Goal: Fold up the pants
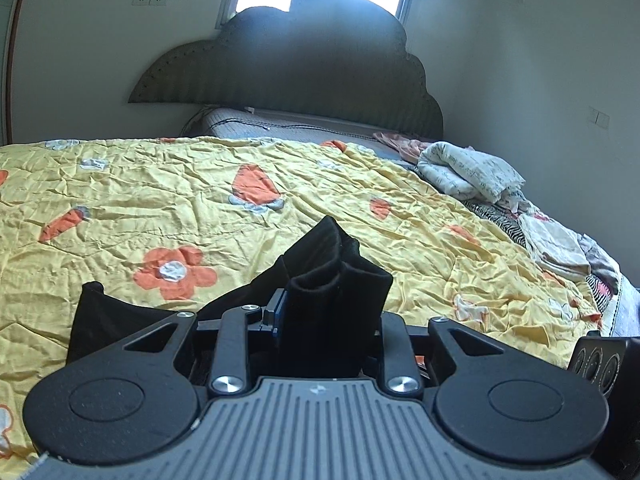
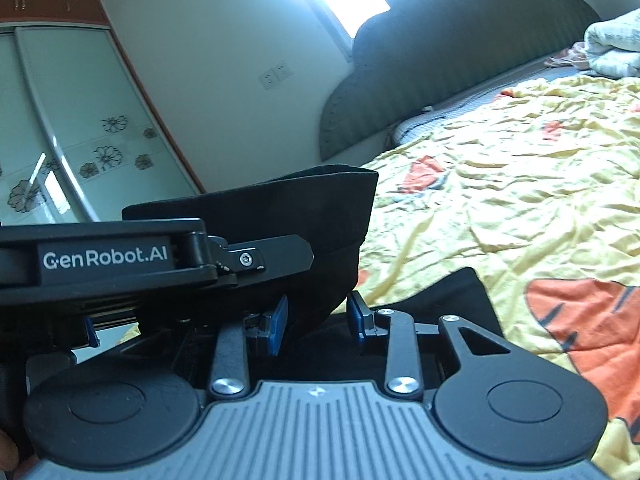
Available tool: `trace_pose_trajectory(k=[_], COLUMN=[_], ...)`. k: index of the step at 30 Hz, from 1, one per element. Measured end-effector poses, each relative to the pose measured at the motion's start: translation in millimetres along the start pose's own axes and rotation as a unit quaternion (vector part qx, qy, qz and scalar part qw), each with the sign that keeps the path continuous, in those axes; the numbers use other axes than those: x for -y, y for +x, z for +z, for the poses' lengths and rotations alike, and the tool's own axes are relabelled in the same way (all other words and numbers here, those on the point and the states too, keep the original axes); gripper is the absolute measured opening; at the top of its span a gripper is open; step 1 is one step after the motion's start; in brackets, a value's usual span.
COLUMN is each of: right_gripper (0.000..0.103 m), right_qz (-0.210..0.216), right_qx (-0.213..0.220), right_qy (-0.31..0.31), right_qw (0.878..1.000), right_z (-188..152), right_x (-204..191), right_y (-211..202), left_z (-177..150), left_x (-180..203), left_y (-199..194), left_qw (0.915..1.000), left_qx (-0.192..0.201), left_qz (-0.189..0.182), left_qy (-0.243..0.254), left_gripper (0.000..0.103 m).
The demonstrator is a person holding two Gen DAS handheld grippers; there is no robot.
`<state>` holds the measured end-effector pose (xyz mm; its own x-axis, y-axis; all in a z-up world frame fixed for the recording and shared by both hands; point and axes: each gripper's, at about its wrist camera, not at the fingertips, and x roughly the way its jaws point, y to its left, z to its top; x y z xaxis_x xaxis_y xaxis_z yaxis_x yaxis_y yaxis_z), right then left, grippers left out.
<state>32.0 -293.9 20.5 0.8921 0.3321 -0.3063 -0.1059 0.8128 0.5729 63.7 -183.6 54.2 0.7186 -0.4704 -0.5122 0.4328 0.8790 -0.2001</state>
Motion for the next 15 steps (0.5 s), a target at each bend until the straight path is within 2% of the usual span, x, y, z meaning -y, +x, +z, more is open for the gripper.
trace_pose_trajectory(k=[11,15], right_gripper=[0.032,0.032], right_qz=[-0.018,-0.038], right_qx=[-0.017,-0.027], right_qy=[0.018,0.018], right_qw=[1.000,0.999], right_z=[-7,-8], right_x=[22,25], right_y=[7,11], left_z=[-13,-17], left_x=[9,9], left_y=[26,38], left_qw=[1.0000,0.9998], left_qx=[-0.005,-0.015], left_qz=[0.002,-0.004], left_qy=[0.002,-0.015], left_gripper=[0.025,0.025])
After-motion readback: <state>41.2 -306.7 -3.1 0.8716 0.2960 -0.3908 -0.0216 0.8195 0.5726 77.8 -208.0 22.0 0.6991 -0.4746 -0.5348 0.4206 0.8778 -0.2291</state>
